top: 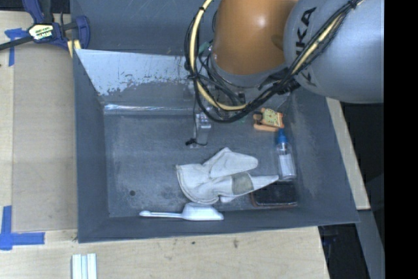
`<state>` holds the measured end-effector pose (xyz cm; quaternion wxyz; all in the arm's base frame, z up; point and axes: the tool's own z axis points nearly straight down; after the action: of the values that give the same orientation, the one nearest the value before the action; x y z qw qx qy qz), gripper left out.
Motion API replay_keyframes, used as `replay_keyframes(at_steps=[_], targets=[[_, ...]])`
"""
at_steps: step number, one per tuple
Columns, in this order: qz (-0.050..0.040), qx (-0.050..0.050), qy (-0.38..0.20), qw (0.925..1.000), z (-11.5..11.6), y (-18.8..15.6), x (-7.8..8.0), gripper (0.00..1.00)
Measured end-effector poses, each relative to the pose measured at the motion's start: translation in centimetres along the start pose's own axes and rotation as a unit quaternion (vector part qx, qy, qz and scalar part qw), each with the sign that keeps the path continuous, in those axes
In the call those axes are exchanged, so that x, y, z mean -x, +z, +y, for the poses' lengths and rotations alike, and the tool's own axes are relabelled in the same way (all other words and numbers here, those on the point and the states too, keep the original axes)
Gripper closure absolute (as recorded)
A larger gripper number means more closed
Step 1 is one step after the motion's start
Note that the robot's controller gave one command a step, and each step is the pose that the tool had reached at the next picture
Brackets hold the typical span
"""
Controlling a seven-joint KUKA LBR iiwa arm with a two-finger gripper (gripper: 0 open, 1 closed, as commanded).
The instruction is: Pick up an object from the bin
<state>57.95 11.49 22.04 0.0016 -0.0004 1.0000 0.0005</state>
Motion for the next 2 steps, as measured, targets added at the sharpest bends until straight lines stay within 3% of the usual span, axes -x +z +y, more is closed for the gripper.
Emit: replay_keyframes(at_steps=[1,2], targets=[[-0.0001,0.0,-0.001,1.0,-0.1,0.1,0.0,0.0],[-0.0009,-0.002,-0.063,0.998,0.6,4.1,1.0,0.0]])
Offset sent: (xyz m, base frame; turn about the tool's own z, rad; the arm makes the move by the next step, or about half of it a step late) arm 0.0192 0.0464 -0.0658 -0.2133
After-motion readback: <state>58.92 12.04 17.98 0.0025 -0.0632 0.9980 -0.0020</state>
